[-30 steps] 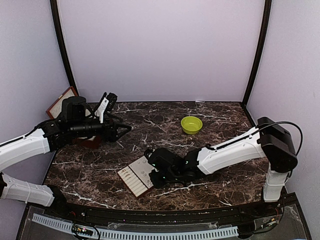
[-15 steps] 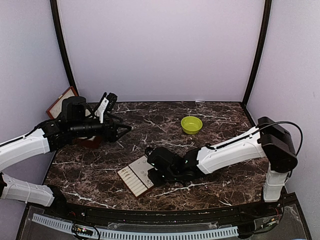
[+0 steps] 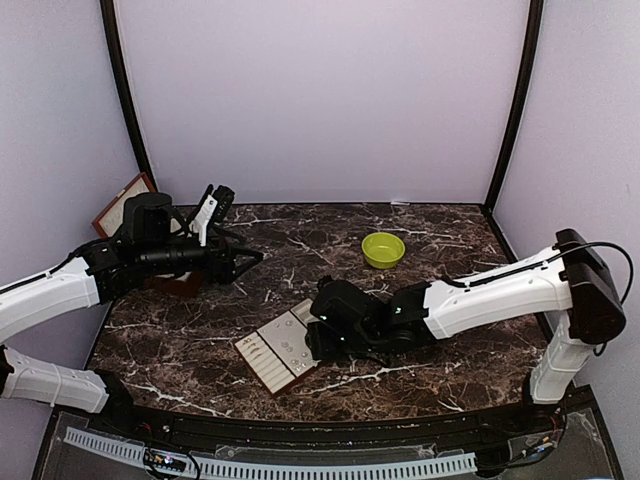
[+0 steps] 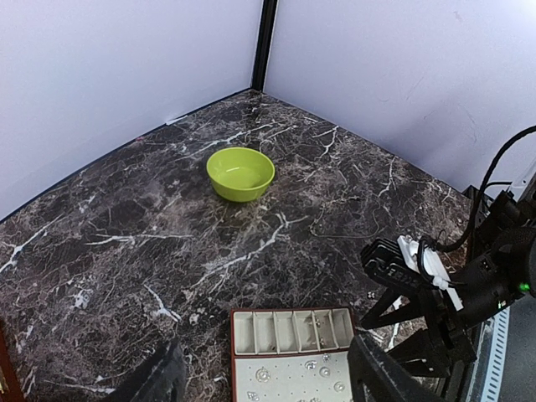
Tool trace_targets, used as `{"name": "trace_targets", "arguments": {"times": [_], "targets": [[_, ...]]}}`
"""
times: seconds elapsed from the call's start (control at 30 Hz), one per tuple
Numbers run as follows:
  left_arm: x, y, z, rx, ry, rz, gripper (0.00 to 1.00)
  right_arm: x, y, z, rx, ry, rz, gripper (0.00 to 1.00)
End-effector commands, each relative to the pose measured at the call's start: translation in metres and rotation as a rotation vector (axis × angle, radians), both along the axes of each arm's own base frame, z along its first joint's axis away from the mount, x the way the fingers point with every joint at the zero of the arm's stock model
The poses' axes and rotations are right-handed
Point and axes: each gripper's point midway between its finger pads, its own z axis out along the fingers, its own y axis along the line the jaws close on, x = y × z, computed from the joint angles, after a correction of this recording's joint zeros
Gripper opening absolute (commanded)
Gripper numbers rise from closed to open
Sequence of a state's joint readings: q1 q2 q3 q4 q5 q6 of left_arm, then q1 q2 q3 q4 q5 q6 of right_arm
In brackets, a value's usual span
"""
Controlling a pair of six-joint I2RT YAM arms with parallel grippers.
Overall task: Organize the mixed jewelry
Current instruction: Pick up the earring from the earring holder.
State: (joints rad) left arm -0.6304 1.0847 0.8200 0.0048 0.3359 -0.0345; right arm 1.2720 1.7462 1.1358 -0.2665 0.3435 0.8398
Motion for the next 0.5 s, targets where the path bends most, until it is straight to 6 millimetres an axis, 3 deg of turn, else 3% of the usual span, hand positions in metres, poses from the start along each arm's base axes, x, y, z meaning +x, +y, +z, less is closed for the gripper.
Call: {"name": "trace_targets", "arguments": {"times": [0.0, 0.47], "targets": [[-0.001, 0.001, 0.023, -0.035, -0.038, -0.001, 0.69, -0.013, -0.006, -0.009, 0.020, 0.071, -0.037, 0.61], [0.000, 0.001, 0.023, -0.033, -0.043, 0.003, 0.69, -0.020, 0.016, -0.026, -0.042, 0.068, 0.047, 0.32]]}}
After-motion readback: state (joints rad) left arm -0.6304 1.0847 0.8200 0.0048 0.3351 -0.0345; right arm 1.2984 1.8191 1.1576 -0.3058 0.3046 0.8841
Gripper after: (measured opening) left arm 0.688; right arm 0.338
